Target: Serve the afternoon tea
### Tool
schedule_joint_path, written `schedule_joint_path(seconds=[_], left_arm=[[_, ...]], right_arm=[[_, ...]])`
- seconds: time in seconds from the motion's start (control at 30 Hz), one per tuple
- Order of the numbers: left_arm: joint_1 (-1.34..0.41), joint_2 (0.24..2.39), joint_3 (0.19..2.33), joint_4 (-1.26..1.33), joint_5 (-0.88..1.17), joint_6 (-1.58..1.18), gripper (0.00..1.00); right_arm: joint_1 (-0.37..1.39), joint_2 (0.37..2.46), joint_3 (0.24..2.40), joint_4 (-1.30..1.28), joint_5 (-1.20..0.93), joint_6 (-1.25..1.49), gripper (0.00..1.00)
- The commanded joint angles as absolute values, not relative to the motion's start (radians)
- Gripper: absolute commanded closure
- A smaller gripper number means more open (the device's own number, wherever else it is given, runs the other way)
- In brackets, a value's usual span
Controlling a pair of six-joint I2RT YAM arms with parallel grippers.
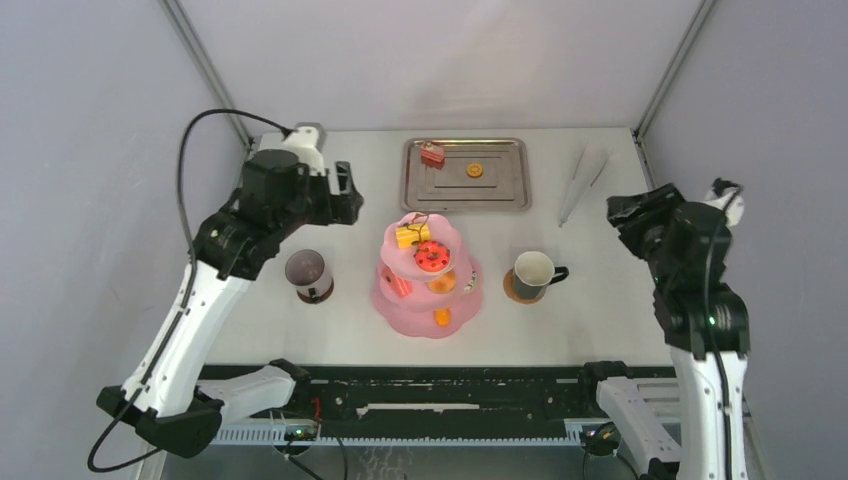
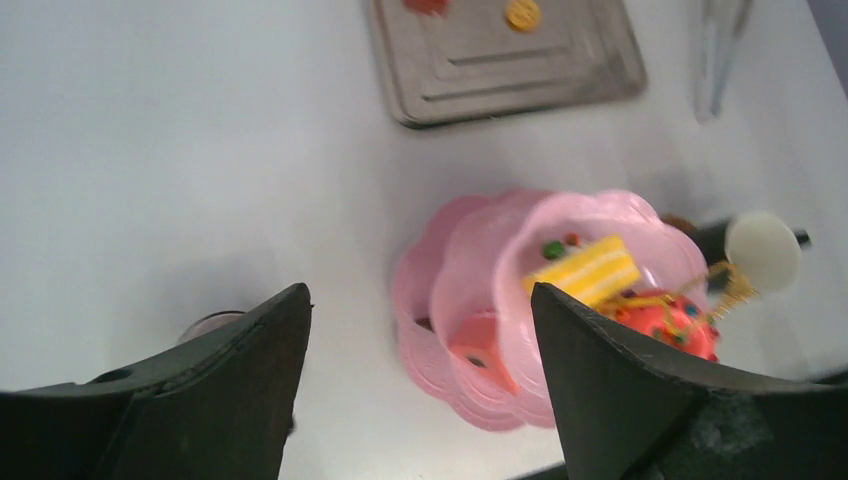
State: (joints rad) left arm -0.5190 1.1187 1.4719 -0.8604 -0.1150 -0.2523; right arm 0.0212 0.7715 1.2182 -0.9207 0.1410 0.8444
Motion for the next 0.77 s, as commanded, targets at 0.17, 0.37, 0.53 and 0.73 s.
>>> schedule_joint_path(seconds=[0.17, 0.37, 0.53, 0.73], left_arm=[[-0.248, 0.959, 1.487, -0.807, -0.422, -0.303, 0.0], [-0.242, 0.914, 1.455, -0.804, -0.674, -0.445, 0.0], [-0.241, 0.882, 1.418, -0.788, -0.665, -0.463, 0.0], [-0.242, 0.872, 1.395, -0.765, -0.612, -0.389, 0.0]], right_arm=[[0.019, 0.79, 1.512, -0.761, 0.273, 0.364, 0.33], [0.018, 0.872, 1.594, -0.812, 0.285, 0.362, 0.3], [0.019, 0.897, 1.574, -0.819, 0.27, 0.399, 0.28], [0.018, 0.899, 1.544, -0.802, 0.256, 0.406, 0.28]])
